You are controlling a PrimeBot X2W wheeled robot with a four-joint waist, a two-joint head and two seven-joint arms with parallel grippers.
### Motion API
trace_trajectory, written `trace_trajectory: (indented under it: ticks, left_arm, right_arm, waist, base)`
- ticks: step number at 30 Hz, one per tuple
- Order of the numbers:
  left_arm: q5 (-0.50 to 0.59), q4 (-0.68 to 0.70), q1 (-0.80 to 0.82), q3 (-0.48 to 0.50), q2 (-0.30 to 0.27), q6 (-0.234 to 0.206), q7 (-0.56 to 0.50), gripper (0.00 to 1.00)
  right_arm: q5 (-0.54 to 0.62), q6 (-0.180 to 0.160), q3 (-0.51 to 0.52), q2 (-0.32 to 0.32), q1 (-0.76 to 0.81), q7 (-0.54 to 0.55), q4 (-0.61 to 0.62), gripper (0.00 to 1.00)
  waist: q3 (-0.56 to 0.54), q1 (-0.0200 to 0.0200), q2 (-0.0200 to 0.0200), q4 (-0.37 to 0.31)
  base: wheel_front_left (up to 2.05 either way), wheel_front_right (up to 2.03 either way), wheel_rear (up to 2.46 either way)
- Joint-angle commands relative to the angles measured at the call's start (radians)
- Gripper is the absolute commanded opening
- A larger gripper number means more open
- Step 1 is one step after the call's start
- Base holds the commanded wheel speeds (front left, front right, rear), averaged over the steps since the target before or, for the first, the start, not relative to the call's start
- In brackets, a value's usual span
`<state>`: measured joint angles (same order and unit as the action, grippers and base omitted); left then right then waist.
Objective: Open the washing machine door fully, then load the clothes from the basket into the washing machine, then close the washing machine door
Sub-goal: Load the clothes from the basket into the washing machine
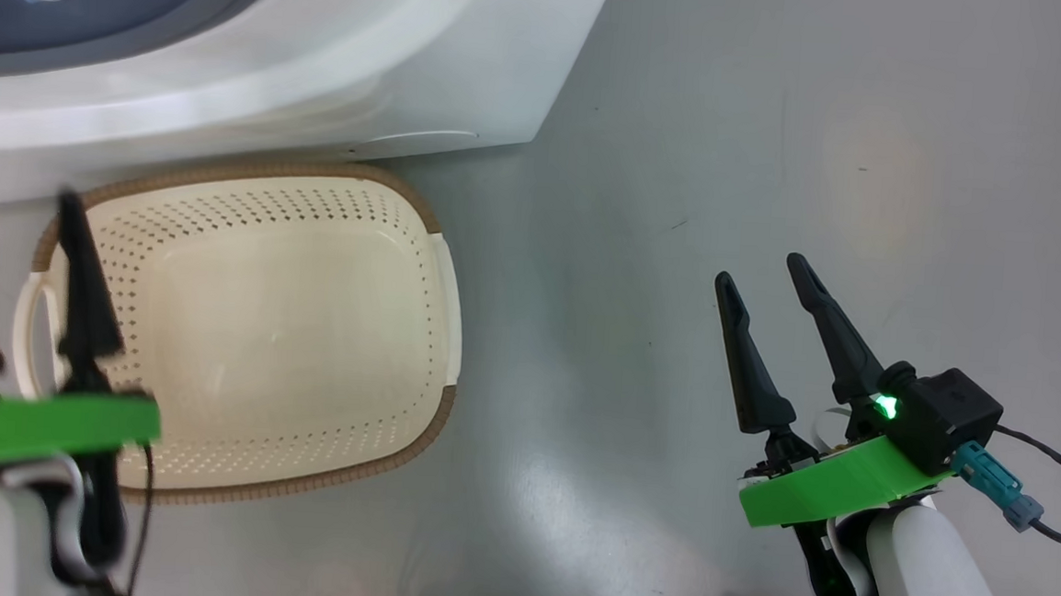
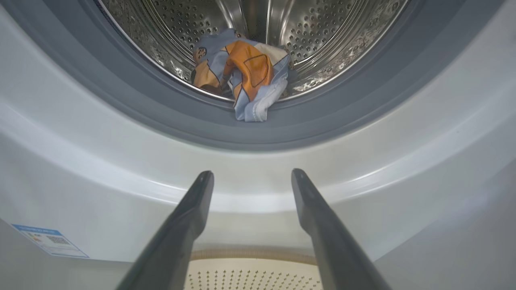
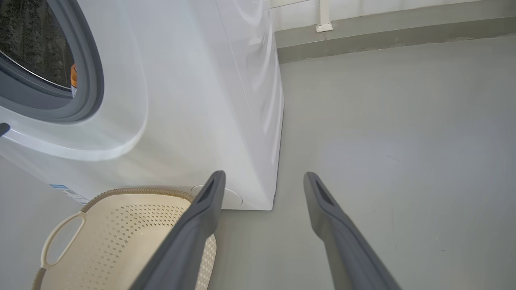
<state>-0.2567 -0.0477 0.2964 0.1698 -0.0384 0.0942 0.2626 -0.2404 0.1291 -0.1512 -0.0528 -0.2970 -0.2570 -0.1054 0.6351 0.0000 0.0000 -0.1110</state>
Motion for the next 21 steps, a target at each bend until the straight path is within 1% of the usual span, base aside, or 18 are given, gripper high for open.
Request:
trace_trajectory:
  ticks: [1, 5, 11, 15, 21]
  left_arm:
    - [0.002, 0.014, 0.028, 0.034, -0.030, 0.005, -0.001, 1.00]
    - [0.010, -0.024, 0.133, 0.027, -0.075, 0.011, -0.009, 1.00]
    - [0.006, -0.105, 0.305, 0.011, -0.144, 0.016, -0.076, 1.00]
    - [-0.004, -0.186, 0.405, -0.002, -0.174, 0.017, -0.160, 1.00]
    - [-0.016, -0.337, 0.538, -0.017, -0.208, 0.000, -0.331, 1.00]
  right_arm:
    - [-0.007, 0.002, -0.029, 0.003, 0.025, -0.005, 0.018, 1.00]
    - [-0.012, 0.002, -0.029, 0.003, 0.026, -0.005, 0.018, 1.00]
    - [-0.019, 0.002, -0.035, 0.003, 0.022, -0.005, 0.018, 1.00]
    - [-0.027, 0.002, -0.036, 0.003, 0.023, -0.005, 0.018, 1.00]
    - [-0.034, 0.002, -0.033, 0.003, 0.032, -0.005, 0.020, 1.00]
  waist:
    - [-0.002, 0.0000, 0.0000, -0.005]
    - [-0.003, 0.0000, 0.0000, -0.015]
    - [0.001, 0.0000, 0.0000, -0.031]
    - [0.002, 0.0000, 0.0000, -0.040]
    - [0.002, 0.0000, 0.0000, -0.047]
  base:
    - [0.00, 0.00, 0.00]
    - [0.00, 0.00, 0.00]
    - [0.00, 0.00, 0.00]
    - [0.00, 0.00, 0.00]
    - [0.00, 0.00, 0.00]
